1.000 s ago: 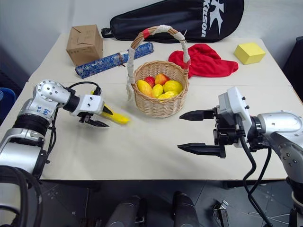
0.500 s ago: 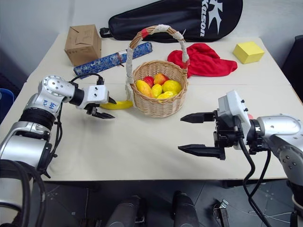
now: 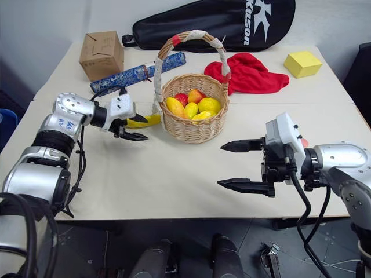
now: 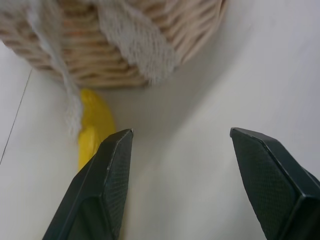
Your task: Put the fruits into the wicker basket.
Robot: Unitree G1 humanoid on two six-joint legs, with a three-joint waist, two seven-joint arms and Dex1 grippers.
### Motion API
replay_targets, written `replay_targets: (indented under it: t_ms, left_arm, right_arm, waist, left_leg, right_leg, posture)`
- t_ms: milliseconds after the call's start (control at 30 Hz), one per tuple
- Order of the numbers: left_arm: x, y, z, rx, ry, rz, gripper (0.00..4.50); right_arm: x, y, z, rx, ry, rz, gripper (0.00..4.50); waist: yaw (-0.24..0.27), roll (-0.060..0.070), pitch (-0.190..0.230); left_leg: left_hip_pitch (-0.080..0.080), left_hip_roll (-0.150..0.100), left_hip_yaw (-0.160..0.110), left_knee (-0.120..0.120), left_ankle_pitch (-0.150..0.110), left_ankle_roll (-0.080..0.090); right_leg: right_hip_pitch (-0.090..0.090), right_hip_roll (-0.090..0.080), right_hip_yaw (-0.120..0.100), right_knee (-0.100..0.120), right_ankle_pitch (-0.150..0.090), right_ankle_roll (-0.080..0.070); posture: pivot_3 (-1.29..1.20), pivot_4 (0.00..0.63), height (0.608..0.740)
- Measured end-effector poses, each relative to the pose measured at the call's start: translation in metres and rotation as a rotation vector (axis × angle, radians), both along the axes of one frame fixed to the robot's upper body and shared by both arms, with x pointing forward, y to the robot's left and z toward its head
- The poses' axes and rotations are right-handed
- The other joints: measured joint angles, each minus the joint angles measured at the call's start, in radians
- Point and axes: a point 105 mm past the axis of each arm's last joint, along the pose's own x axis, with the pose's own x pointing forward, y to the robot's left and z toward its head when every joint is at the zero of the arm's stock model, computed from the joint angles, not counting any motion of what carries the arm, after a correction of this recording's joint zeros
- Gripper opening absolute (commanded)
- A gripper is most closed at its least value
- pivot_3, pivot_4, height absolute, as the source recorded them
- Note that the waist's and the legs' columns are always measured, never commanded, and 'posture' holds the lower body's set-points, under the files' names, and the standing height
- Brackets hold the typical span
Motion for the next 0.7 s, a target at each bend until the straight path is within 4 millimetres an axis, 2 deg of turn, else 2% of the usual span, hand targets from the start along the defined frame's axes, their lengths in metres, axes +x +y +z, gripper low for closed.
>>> replay_targets:
  t_ms: [167,233,367,500,633,700]
  left_arm:
    - [0.005,0.010,0.017,-0.042,-0.057,0.071,3.27]
    - [0.013,0.019,0.018,0.014,-0.119,0.144,3.27]
    - [0.027,0.034,0.004,0.182,-0.202,0.257,3.27]
    - [0.035,0.030,-0.016,0.253,-0.201,0.300,3.27]
    - [0.037,0.027,-0.020,0.285,-0.194,0.307,3.27]
    - [0.038,0.026,-0.020,0.289,-0.186,0.311,2.88]
  right_arm:
    - [0.000,0.000,0.000,0.001,0.000,-0.001,4.50]
    - [0.000,0.000,0.000,0.002,-0.007,0.000,4.50]
    - [0.000,0.001,0.001,0.005,-0.018,-0.004,4.50]
    - [-0.002,0.002,-0.001,0.001,-0.020,-0.004,4.50]
    - [-0.002,0.000,-0.005,0.004,-0.004,-0.023,4.50]
    - [-0.002,-0.001,-0.003,0.006,-0.015,-0.032,4.50]
  waist:
    - [0.000,0.000,0.000]
    - [0.000,0.000,0.000]
    - [0.001,0.000,0.000]
    - [0.005,-0.001,0.000]
    - [0.002,-0.001,0.000]
    - [0.002,-0.001,0.000]
  left_leg:
    - [0.000,0.000,0.002,0.000,0.000,0.001]
    - [0.000,0.000,0.002,0.000,0.000,0.001]
    - [0.000,0.000,0.003,0.000,0.000,0.001]
    - [0.000,0.000,0.003,0.000,0.000,0.002]
    - [0.000,0.000,0.005,0.000,0.000,0.002]
    - [0.000,0.000,0.005,0.000,0.000,0.002]
  right_leg:
    - [0.000,0.000,0.000,0.000,0.000,0.000]
    - [0.000,0.000,0.000,0.000,0.000,0.001]
    - [0.000,0.000,0.000,0.000,0.000,0.001]
    - [0.000,0.000,0.000,-0.001,0.001,0.001]
    - [-0.001,0.000,0.000,-0.001,0.001,0.001]
    - [-0.001,0.000,0.000,-0.001,0.001,0.001]
  posture:
    - [0.00,0.150,0.740]
    - [0.00,0.150,0.740]
    - [0.00,0.150,0.740]
    - [0.00,0.150,0.740]
    - [0.00,0.150,0.740]
    - [0.00,0.150,0.740]
